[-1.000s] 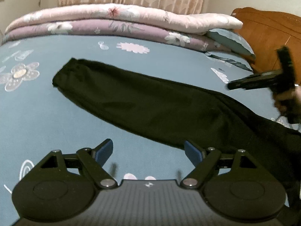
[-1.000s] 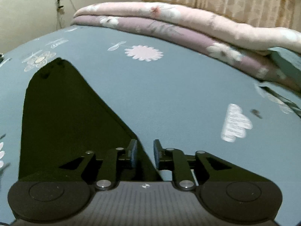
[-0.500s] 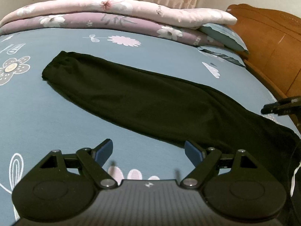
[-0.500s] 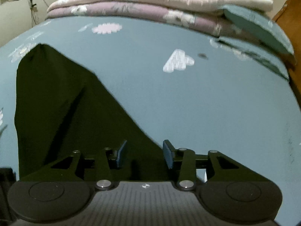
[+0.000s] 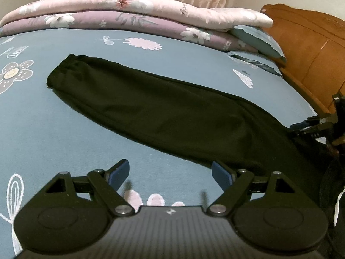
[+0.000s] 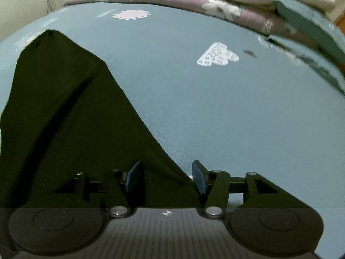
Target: Fold clothes
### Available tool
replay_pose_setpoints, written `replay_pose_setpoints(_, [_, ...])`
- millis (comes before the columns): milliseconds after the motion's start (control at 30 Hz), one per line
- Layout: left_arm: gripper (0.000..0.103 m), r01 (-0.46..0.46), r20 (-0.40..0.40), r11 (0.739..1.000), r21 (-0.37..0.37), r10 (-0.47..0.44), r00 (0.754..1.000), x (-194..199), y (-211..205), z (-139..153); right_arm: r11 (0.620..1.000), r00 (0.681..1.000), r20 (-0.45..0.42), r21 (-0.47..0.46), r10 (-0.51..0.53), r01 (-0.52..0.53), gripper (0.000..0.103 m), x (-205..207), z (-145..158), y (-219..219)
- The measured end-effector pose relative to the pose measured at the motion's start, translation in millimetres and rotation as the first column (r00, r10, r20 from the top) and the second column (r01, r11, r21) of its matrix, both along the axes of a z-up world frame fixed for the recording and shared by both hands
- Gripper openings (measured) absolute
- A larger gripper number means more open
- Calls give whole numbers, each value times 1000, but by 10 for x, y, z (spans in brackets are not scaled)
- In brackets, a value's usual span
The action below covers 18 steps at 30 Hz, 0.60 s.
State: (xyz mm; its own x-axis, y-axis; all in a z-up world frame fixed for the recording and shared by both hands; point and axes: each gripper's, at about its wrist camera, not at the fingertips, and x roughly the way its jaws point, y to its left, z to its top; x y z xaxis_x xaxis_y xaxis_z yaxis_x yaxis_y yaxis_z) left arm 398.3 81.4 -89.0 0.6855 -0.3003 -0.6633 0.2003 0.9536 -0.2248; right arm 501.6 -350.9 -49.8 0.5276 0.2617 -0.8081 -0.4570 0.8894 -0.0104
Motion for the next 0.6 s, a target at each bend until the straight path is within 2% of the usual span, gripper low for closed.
replay_pose_setpoints(67, [84,3,-4,1000,5,-3,1000,3,-6,-16,1000,1000,-9,22,-9,10,57,14,-13,-28])
replay_pose_setpoints(100, [84,5,-6,1000,7,-5,1000,5,-9,-25,999,1000,-9,30,-10,10,48,-3,-14,-22])
replay_pose_setpoints(133, [84,6,-8,1000,8,-6,1000,5,-13,-32,1000,1000,-2,30,-2,2,30,-32,-4,-3])
replay_pose_setpoints(200, [84,15,-9,1000,13,-14,1000,4,-23,-37,1000,1000,21,10,13,-13,13,-91,23,53])
replay_pose_setpoints(233, [84,16,-9,1000,15,-16,1000,1,-28,-37,1000,999,35,-7,15,-15,9,-107,45,75])
replay_pose_setpoints(300, [84,18,-8,1000,17,-18,1000,-2,-34,-34,999,998,60,-39,18,-16,7,-135,91,114])
replay_pose_setpoints(433, [84,14,-4,1000,16,-14,1000,3,-22,-21,997,991,119,-51,-55,62,5,-56,215,84])
replay_pose_setpoints(600, [84,0,-12,1000,11,0,1000,1,-4,-15,988,990,78,-89,-116,123,9,121,56,136])
